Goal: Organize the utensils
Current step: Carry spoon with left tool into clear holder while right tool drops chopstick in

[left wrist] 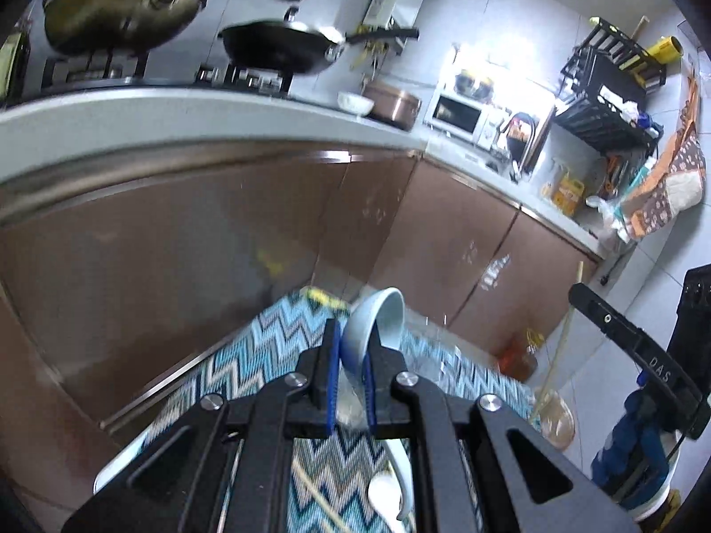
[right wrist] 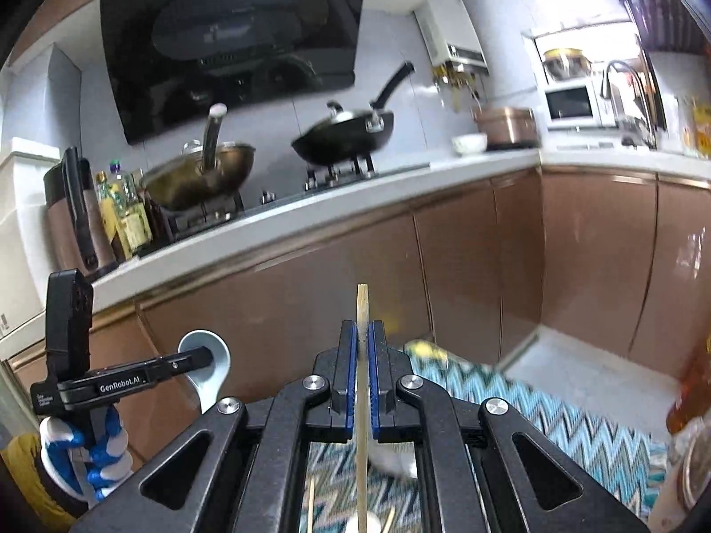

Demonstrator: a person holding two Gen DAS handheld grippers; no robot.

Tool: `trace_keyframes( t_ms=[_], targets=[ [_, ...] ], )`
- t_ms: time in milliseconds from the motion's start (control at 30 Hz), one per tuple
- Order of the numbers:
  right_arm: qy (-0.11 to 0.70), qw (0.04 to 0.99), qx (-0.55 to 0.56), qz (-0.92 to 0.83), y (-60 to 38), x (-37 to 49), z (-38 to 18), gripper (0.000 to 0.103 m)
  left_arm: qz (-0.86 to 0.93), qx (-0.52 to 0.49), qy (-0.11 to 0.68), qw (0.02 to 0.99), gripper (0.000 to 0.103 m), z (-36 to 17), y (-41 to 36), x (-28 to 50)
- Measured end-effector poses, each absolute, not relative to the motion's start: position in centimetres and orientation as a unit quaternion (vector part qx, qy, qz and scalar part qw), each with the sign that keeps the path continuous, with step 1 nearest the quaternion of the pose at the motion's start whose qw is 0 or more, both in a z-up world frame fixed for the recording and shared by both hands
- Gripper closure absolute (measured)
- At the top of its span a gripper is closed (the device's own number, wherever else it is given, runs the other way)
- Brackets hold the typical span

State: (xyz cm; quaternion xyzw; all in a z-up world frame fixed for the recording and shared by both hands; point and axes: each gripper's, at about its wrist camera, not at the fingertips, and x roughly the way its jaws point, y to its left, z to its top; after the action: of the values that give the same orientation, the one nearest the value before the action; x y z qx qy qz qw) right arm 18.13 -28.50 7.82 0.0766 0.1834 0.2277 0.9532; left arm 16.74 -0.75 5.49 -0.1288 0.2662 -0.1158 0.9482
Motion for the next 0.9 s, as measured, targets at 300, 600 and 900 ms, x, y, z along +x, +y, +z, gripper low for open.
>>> trace_keyframes(
  t_ms=[300, 600, 900],
  targets=[
    [0.082, 0.979, 0.049, 0.181, -27.0, 22.2, 8.5, 0.098, -0.061, -0.112, 0.176, 0.976, 0.094, 5.9, -5.2, 22.0],
    [0.056, 0.989, 0.039, 0.132, -27.3, 27.0, 4.1, 0.098, -0.021, -0.083, 0.143, 0.986, 0.094, 1.0, -9.4, 26.1],
    [0.092, 0.989, 0.015, 0.116, -26.9, 26.7, -2.0, 0.098, -0.007, -0.055, 0.139, 0.989, 0.092, -4.6, -11.5, 26.6]
  ],
)
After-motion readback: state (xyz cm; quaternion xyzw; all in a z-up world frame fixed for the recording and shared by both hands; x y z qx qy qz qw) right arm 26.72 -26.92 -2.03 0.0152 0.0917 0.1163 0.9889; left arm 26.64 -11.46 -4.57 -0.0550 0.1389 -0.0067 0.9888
